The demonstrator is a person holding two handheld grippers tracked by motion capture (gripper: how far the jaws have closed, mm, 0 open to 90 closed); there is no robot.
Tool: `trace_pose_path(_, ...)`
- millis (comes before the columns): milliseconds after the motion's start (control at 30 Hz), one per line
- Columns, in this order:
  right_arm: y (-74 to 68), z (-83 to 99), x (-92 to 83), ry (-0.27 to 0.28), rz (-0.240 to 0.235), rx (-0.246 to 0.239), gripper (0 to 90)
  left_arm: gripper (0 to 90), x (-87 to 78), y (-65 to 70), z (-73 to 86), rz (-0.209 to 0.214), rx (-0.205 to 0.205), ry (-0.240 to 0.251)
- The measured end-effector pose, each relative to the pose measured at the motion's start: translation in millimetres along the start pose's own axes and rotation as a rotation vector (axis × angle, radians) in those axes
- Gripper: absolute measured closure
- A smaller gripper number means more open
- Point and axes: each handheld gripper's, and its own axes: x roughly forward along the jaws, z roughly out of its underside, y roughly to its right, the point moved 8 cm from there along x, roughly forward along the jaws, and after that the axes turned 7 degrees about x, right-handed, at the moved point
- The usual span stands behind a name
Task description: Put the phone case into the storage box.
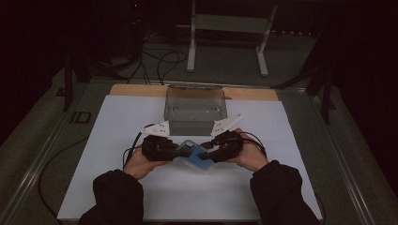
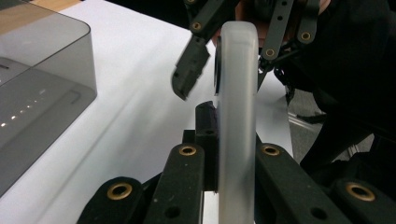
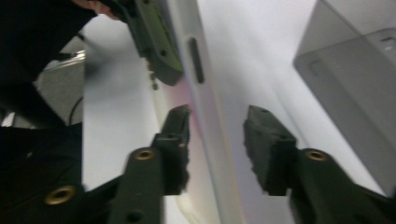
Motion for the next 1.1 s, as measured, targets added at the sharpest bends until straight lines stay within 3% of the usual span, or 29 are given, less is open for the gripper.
trace_pose_path(167, -5.3, 0.5, 2.8, -0.029, -0.053, 0.001, 70.7, 86.8, 2.0, 2.1, 0.5, 0.01, 0.016, -0.006)
trace_pose_path(433, -9.4, 5.0, 6.4, -0.07, -0.112, 0.024, 77.4, 86.4, 1.3, 3.5, -0.3, 0.02, 0.023, 0.007)
trace_pose_path(633, -13.3, 7.4, 7.2, -0.091, -0.121, 0.008, 79.8, 84.1, 0.9, 3.6, -1.1, 0.026, 0.015, 0.021)
trace_pose_path(767, -14.8, 6.1, 7.4, -0.086, -0.105, 0.014, 81.3, 78.6, 0.7, 0.5, -1.2, -0.012, 0.01, 0.028)
trace_pose_path(800, -14.4, 4.8, 7.1, -0.079, -0.096, 0.026, 81.4, 68.3, 1.1, 0.0, -1.2, -0.021, 0.008, 0.027)
trace_pose_path(833, -14.4, 4.8, 7.1, -0.079, -0.096, 0.026, 81.4, 68.3, 1.5, -0.2, -1.3, -0.026, 0.005, 0.027)
trace_pose_path(867, -13.1, 3.9, 6.9, -0.072, -0.09, 0.026, 81.3, 58.9, 1.9, -0.3, -1.5, -0.03, 0.001, 0.027)
trace_pose_path(900, -13.1, 3.9, 6.9, -0.072, -0.09, 0.026, 81.3, 58.9, 2.3, -0.7, -1.8, -0.038, -0.004, 0.03)
trace_pose_path(967, -11.8, 3.9, 6.6, -0.071, -0.079, 0.042, 81.3, 44.5, 2.2, -2.2, -2.1, -0.059, -0.011, 0.032)
trace_pose_path(1000, -11.3, 3.4, 5.9, -0.062, -0.068, 0.044, 81.3, 39.5, 2.1, -4.4, -1.4, -0.093, -0.01, 0.024)
trace_pose_path(1100, -10.7, 2.9, 4.9, -0.057, -0.054, 0.06, 81.3, 26.5, 1.4, -7.1, -1.0, -0.14, -0.017, 0.024)
